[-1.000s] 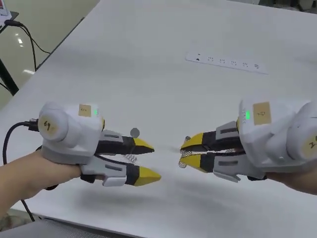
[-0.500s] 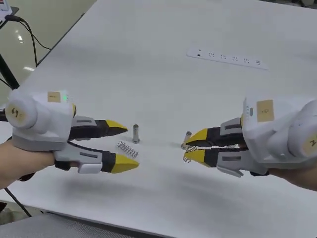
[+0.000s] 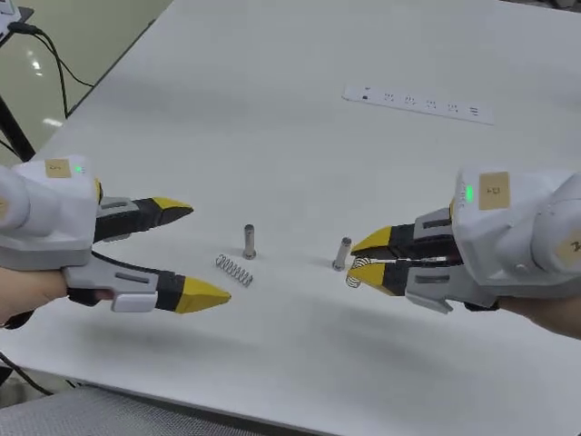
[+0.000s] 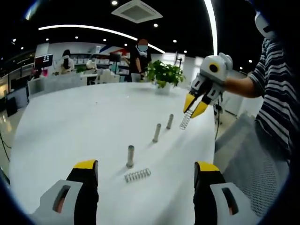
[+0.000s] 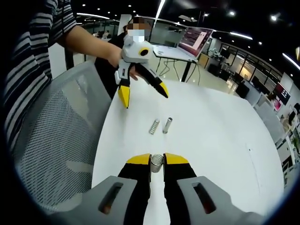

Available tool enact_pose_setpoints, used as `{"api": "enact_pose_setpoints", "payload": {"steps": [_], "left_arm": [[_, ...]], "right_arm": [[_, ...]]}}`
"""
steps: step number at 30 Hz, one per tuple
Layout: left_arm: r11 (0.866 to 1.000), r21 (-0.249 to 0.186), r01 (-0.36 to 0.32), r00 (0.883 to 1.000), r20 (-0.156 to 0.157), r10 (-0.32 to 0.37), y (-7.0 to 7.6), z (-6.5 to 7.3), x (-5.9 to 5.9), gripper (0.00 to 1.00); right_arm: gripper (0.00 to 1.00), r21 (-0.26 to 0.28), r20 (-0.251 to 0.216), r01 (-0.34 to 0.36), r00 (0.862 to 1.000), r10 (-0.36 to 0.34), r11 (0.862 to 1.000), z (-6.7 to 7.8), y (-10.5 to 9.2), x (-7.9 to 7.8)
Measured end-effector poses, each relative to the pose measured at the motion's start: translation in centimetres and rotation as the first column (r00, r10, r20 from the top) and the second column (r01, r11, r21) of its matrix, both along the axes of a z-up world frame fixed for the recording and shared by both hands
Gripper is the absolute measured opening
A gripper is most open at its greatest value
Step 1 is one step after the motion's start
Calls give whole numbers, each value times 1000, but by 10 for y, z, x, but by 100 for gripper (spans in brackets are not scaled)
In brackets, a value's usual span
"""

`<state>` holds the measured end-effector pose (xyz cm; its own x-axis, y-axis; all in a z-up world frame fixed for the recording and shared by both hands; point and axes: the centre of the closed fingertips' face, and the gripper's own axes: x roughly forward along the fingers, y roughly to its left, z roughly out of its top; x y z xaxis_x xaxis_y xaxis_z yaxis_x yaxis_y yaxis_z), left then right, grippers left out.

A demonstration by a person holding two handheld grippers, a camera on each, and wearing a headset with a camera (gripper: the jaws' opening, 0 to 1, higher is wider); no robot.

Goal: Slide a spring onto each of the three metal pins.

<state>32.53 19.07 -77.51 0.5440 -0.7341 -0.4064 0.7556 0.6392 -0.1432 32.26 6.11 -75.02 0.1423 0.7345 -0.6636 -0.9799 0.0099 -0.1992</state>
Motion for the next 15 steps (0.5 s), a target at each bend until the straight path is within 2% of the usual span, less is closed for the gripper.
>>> {"api": "enact_pose_setpoints", "payload": {"steps": [3, 4, 10, 13, 15], "left_arm": [[1000, -6, -12, 1000, -8, 12, 3, -1, -1, 86], [1000, -4, -18, 1000, -21, 18, 4, -3, -1, 87], [999, -13, -49, 999, -13, 49, 11, -2, 2, 95], [998, -16, -61, 998, -10, 61, 12, -1, 3, 97], [998, -17, -62, 998, -8, 62, 12, 0, 3, 98]], "right_arm": [[6, -8, -8, 9, 1000, -10, 1000, 0, 1, 5], [6, -10, -11, 15, 1000, -15, 1000, 0, 1, 8], [6, -4, -23, 70, 997, -70, 998, 3, 3, 28], [6, -14, -21, 78, 997, -78, 997, 2, 3, 33], [6, -9, -35, 94, 995, -95, 995, 3, 3, 37]]}}
